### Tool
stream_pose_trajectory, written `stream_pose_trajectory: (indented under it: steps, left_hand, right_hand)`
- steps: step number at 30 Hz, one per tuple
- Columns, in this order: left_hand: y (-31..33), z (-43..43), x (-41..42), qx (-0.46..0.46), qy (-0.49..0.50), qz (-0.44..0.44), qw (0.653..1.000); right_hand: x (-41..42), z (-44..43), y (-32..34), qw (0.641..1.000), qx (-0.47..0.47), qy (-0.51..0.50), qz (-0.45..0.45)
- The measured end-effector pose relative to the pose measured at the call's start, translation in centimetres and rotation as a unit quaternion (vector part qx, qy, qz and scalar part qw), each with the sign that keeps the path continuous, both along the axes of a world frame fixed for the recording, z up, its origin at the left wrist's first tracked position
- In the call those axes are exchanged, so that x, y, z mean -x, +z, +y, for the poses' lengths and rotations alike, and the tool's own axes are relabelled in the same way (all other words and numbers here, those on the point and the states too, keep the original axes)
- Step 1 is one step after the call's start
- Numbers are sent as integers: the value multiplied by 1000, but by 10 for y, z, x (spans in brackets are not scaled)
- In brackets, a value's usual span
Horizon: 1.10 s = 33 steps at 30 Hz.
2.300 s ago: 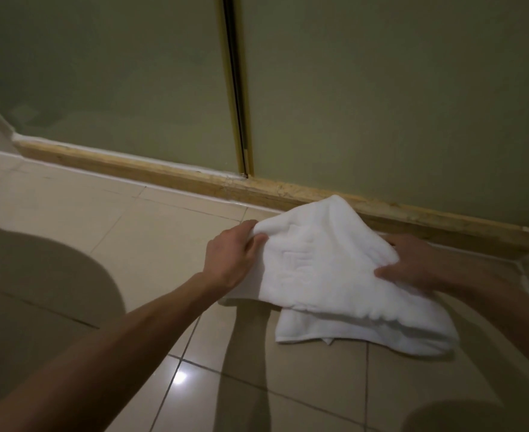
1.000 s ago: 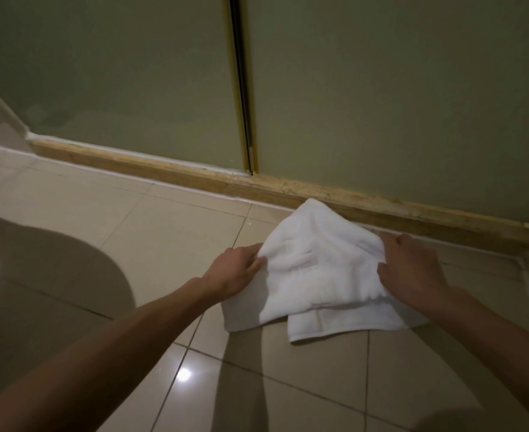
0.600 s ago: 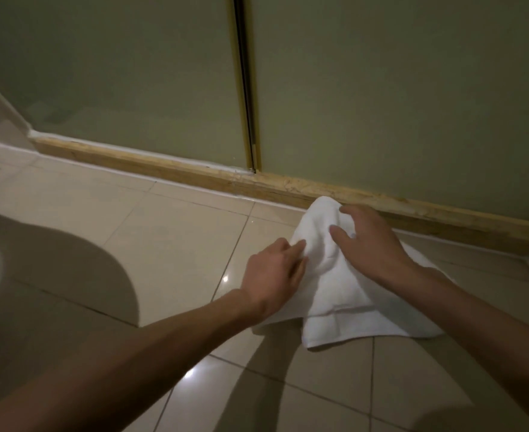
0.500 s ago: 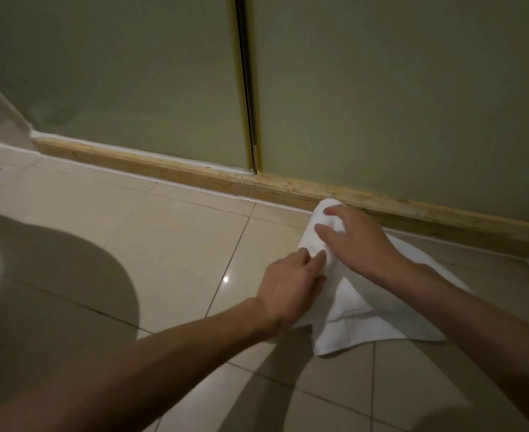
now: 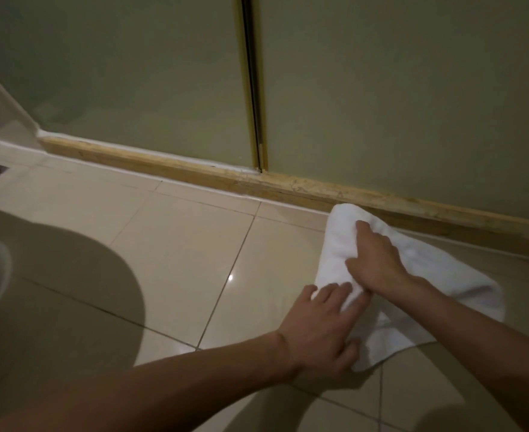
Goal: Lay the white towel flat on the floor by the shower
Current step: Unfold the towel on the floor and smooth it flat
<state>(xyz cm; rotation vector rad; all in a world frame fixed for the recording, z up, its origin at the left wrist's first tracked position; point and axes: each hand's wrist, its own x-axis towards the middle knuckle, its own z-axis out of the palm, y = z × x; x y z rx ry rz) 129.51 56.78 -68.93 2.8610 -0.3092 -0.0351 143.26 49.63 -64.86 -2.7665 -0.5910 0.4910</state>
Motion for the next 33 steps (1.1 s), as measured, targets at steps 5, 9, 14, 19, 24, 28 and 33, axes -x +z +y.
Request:
stream_pose_trajectory:
  steps: [5, 9, 14, 19, 24, 28, 33]
  left_hand:
    - [-1, 27, -5, 197, 135, -33, 970]
    - [-5, 43, -19, 282, 207, 20, 937]
    - [-11, 51, -36, 374, 306, 100, 870]
    - [6, 57, -49, 595, 440, 227, 633]
    - [20, 87, -48, 678, 504, 149, 514]
    - [31, 108, -50, 675, 494, 116, 536]
    - [24, 96, -48, 616, 512, 207, 562]
  right_hand:
    - [-1, -9, -5, 995, -89, -33, -21]
    - [2, -15, -8, 987, -159, -27, -27]
    - [8, -13, -4, 966, -254, -18, -53]
    - [11, -5, 7, 924, -382, -9, -24]
    - [9, 7, 13, 878, -477, -29, 4]
    - [4, -4, 9, 877, -478, -51, -13]
    - [-4, -35, -7, 887, -437, -144, -34]
